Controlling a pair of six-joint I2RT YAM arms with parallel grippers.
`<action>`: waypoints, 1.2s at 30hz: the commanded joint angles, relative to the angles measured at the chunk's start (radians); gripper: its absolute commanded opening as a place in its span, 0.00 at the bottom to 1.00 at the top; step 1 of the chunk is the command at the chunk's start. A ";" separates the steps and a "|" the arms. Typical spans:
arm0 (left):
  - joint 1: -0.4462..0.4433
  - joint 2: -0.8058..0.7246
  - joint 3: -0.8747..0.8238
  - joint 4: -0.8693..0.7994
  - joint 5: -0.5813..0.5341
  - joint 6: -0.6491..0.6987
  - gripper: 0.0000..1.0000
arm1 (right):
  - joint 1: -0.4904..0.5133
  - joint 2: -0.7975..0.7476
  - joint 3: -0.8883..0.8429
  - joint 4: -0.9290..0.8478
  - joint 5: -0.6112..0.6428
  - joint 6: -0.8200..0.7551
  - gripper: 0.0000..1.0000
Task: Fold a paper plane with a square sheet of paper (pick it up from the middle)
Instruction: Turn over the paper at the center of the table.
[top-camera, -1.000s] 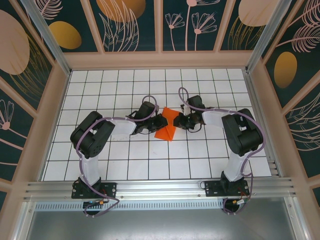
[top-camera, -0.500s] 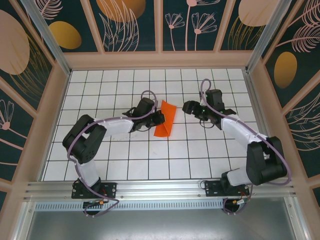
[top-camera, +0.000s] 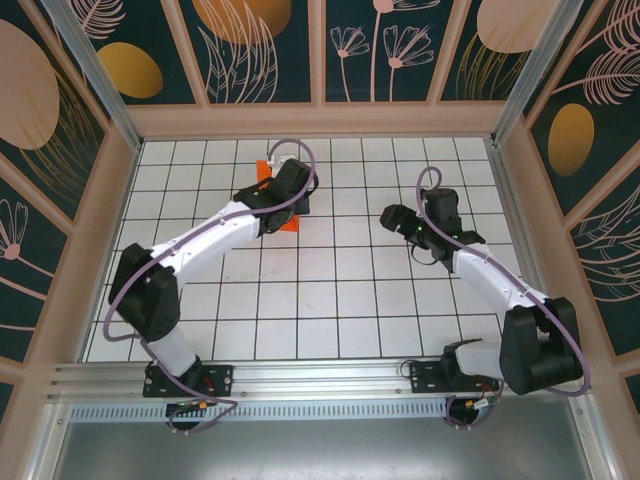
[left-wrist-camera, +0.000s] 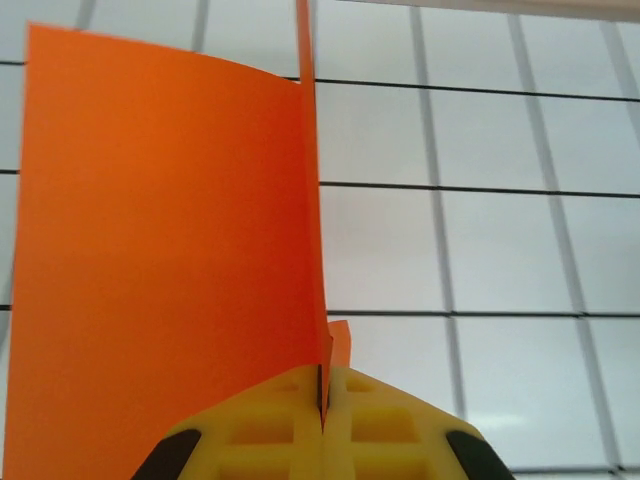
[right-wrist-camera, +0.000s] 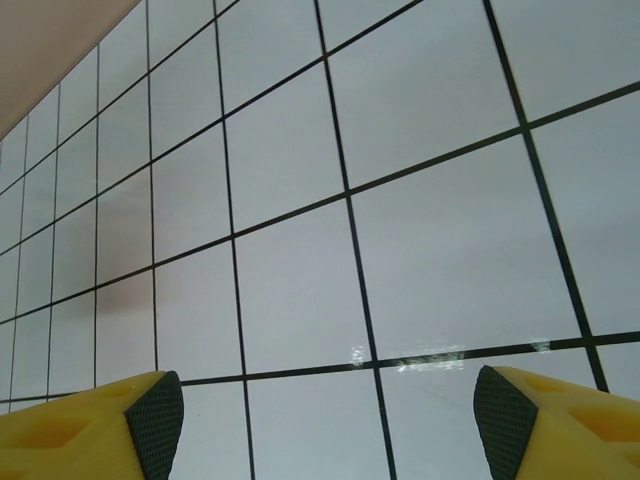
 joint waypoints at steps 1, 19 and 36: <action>-0.020 0.127 0.076 -0.222 -0.267 0.026 0.03 | -0.017 -0.026 -0.020 -0.019 0.041 0.018 0.79; -0.111 0.546 0.288 -0.239 -0.264 0.021 0.03 | -0.124 -0.001 -0.044 -0.067 0.056 0.081 0.79; -0.112 0.278 0.121 0.099 0.215 0.063 0.69 | -0.140 0.037 -0.009 -0.050 -0.055 0.063 0.78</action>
